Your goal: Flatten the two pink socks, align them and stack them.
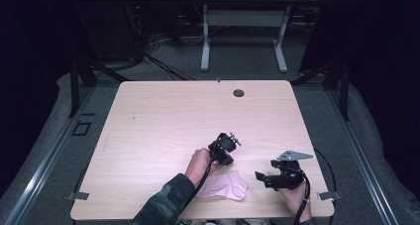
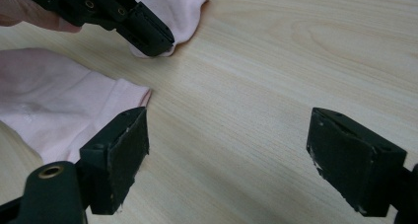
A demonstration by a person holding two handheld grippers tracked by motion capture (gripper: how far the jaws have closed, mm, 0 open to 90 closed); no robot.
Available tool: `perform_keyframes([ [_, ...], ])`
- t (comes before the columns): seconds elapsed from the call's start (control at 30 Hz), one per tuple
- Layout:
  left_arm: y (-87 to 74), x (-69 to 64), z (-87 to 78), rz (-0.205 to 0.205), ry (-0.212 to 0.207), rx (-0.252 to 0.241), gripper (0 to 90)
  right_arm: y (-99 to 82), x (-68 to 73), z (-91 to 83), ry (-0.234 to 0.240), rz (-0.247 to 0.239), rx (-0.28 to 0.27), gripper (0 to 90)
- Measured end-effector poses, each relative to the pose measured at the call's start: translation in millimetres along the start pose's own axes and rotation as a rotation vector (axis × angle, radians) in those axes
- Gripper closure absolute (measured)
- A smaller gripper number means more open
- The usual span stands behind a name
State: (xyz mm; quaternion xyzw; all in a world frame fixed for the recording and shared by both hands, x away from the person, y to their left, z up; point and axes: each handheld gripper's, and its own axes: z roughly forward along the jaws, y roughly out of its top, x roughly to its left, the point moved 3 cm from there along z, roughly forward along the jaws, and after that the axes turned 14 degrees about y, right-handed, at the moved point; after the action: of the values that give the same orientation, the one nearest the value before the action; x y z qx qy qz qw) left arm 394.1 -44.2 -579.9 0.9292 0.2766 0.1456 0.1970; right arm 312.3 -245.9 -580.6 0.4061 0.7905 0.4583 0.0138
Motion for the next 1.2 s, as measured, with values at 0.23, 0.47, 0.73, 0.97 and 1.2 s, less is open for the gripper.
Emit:
perform_keyframes([
  [0.23,3.6,8.8,-25.8,-0.051,-0.030,-0.102,87.9,2.2,0.3,0.5,0.000,-0.004,-0.004,15.7],
  [0.47,19.0,19.2,-69.6,-0.120,-0.068,-0.231,88.0,9.5,4.1,8.1,0.016,-0.005,-0.012,16.1],
  [0.73,27.4,28.2,-98.7,-0.180,-0.109,-0.322,87.9,23.6,8.5,15.6,0.021,-0.026,-0.002,17.5],
  [0.97,23.9,40.5,-95.7,-0.222,-0.134,-0.333,88.0,40.2,7.4,45.4,0.086,-0.020,0.058,22.8],
  [1.2,22.5,41.1,-103.7,-0.227,-0.144,-0.358,88.0,61.6,2.3,80.4,0.184,0.034,0.056,38.4],
])
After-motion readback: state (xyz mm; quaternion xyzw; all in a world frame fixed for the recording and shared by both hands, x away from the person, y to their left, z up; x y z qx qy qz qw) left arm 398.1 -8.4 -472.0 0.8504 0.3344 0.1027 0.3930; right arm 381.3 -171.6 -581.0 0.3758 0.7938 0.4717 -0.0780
